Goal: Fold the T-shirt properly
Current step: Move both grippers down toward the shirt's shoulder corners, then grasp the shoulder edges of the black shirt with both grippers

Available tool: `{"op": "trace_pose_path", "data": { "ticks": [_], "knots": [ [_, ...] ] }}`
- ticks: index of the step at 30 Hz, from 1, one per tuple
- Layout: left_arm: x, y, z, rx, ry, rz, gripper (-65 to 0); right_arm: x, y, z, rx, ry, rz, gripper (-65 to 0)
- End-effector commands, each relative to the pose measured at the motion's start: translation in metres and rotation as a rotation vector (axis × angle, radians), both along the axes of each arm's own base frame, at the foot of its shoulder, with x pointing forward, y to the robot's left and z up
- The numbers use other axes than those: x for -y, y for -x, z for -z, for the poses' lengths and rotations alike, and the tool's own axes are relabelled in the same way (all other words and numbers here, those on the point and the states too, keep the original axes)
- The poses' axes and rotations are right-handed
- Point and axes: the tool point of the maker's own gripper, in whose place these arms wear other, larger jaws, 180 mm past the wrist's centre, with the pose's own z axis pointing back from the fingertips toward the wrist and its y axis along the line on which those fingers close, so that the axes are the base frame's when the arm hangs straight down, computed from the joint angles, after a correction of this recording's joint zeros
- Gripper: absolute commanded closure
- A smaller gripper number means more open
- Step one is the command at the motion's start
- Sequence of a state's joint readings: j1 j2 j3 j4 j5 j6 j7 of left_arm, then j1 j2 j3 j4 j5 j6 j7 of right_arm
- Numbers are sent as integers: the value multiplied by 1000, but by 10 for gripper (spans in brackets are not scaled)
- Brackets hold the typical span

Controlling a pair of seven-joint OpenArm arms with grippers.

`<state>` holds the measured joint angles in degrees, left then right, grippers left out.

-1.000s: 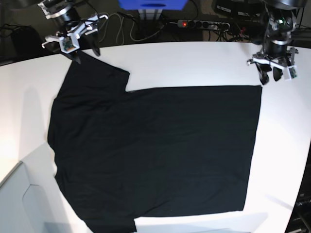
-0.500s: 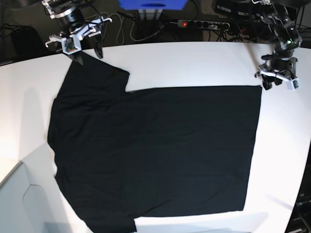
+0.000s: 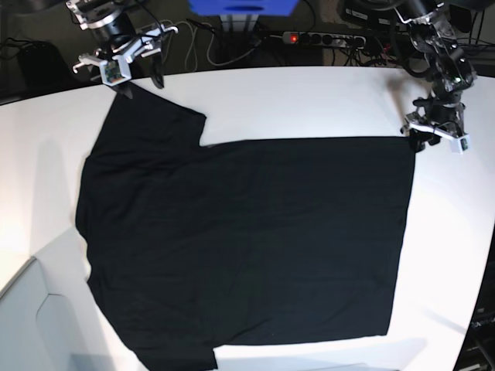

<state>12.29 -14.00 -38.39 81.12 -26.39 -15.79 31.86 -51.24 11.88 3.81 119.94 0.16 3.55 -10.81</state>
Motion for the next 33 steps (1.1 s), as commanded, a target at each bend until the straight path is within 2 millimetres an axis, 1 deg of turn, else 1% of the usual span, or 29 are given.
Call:
{"op": "trace_pose_path", "data": {
  "ticks": [1,4,7,11,13,16,21,23,25,30,33],
  "knots": [
    [-5,-8,-9,37,-10,2,-277,-2,-7,-10,44,-11,-9,-355],
    [-6,-1,5,3,15,-13,-277,-2,-9,-8,35,-5,-10,-354],
    [12,-4,20,-29,44,30,-277,-2,-9,-8,36,-5,-10,-354],
    [17,-4,23,-34,52,39,-276,-2,-9,-8,38,-5,-10,-354],
    [25,-3,25,-31,68,38,-276,-2,-9,-8,38,-5,-10,-354],
    [27,8,30,-53,71,39,-275,-2,-9,-8,38,-5,-10,-354],
    [28,18,36,-78,75,38,-271,-2,-9,-8,38,-5,-10,-354],
    [28,19,36,-80,75,38,-241,-2,-9,-8,38,-6,-9,-354],
    [27,23,37,-86,73,36,-189,-2,-9,-8,38,-6,-9,-354],
    [26,23,37,-84,71,35,-81,0,-10,-9,39,0,-8,-356],
    [24,21,35,-81,67,33,-30,0,-10,-9,39,1,-10,-356]
  ]
}}
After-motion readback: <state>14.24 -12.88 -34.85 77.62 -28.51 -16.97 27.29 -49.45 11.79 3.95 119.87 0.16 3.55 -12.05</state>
